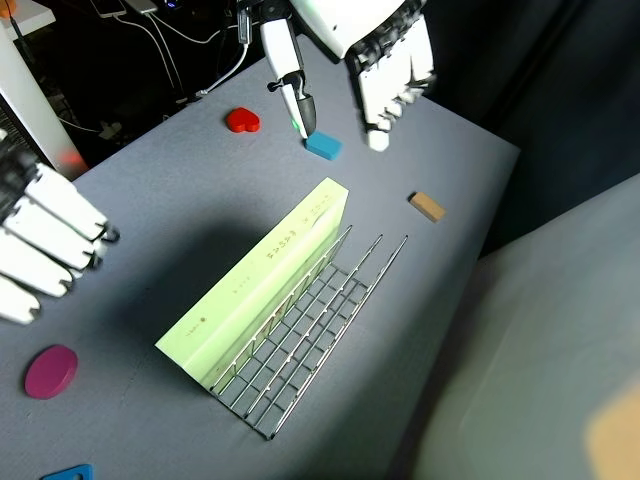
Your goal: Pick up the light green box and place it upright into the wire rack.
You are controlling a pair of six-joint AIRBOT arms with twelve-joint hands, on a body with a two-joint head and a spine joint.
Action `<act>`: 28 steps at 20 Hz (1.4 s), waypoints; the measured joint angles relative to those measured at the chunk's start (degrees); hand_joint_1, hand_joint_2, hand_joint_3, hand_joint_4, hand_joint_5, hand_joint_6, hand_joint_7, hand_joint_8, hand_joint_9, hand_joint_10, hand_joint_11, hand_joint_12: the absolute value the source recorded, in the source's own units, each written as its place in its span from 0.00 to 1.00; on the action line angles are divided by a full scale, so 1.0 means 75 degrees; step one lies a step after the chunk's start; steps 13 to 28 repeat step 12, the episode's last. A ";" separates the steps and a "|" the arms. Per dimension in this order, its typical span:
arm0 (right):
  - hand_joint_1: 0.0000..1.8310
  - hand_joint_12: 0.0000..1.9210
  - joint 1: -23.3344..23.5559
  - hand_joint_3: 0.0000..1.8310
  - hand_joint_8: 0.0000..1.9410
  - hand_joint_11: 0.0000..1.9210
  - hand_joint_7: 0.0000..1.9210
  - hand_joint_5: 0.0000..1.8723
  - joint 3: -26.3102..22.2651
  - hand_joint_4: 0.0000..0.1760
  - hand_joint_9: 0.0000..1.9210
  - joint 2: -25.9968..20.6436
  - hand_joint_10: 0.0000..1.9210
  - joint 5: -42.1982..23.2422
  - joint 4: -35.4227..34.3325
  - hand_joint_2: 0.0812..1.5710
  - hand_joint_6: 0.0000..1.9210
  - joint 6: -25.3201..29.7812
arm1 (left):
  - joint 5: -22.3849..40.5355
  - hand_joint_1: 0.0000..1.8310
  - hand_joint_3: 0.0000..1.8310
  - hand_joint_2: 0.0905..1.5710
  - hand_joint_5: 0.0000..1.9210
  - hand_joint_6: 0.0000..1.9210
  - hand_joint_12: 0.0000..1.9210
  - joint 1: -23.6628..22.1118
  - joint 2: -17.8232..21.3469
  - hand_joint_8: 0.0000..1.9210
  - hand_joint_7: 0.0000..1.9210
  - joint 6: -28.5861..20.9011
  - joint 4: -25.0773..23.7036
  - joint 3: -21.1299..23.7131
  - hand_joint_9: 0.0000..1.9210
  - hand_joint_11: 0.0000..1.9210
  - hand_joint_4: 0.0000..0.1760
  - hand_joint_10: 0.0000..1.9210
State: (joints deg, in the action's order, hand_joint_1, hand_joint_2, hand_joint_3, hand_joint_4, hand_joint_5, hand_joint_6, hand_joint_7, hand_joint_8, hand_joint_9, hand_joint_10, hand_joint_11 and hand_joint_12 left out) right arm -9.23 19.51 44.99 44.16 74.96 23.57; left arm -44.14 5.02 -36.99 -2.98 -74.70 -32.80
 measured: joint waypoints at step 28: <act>0.34 1.00 -0.0629 0.00 1.00 1.00 0.77 0.67 0.0172 1.00 0.89 -0.0087 1.00 0.0070 0.2748 0.95 1.00 0.0877 | -0.0026 0.38 0.00 0.83 0.57 1.00 1.00 0.0125 -0.0055 1.00 0.63 -0.0192 -0.0134 0.0082 0.67 0.73 0.00 1.00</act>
